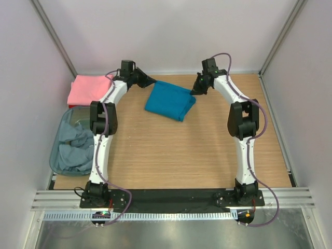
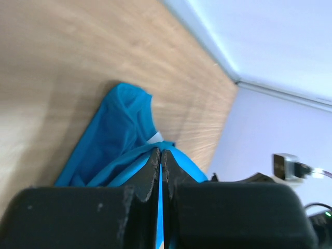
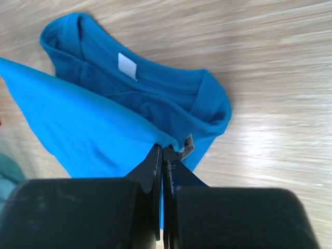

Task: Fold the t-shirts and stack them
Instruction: Fold the tshirt

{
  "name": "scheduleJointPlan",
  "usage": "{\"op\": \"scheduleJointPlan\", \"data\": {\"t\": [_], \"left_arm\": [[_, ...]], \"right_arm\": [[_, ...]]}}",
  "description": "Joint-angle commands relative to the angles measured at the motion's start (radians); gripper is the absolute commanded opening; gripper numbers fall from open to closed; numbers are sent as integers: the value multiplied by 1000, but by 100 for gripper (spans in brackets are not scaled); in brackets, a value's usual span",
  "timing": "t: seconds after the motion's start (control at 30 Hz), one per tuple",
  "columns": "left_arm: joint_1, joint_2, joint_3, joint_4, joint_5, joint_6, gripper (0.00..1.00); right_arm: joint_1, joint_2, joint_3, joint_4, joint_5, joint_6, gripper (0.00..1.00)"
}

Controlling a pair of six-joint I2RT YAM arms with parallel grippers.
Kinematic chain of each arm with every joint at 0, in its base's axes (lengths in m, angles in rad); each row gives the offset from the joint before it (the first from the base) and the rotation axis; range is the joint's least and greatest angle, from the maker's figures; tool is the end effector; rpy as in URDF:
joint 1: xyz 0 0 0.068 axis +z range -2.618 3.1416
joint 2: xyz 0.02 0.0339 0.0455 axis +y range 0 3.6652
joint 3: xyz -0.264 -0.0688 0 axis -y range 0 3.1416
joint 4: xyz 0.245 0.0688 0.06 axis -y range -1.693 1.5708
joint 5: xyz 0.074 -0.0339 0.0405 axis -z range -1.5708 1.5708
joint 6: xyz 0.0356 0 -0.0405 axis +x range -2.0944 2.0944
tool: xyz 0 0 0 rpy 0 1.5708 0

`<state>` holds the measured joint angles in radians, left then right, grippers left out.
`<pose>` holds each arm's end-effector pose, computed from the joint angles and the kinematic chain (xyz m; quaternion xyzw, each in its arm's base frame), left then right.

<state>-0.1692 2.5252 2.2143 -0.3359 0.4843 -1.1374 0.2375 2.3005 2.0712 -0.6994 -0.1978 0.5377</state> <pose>0.5603 -0.1125 0.1847 -0.3099 0.8189 -0.4335 0.2132 0.4974 0.1276 0.2258 0.1104 0.9383 0.2054 0.2553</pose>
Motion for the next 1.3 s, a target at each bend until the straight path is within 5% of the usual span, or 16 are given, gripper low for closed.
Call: {"op": "scheduleJointPlan", "data": {"t": [0.0,0.17,0.33,0.6,0.87,0.97,1.27], "left_arm": [[-9,59,97,224,71,-90,0],[-42,210,283,360,89,-182,6],[-43,241,298,414,88,-208,34],[-10,19,110,210,54,2,40],[-39,-135,-43,20,25,172,38],[-46,-163,-71,-38,1,208,39],[-35,-91,-22,-244,-78,390,45]], "right_arm": [[-38,-10,26,51,31,33,1],[-87,-49,-103,153,32,80,1],[-96,-64,-184,159,66,113,1],[-130,-157,-324,210,90,188,36],[-110,-196,-283,187,25,194,42],[-106,-135,-219,190,-121,160,42],[-93,-44,-137,150,-252,116,45]]}}
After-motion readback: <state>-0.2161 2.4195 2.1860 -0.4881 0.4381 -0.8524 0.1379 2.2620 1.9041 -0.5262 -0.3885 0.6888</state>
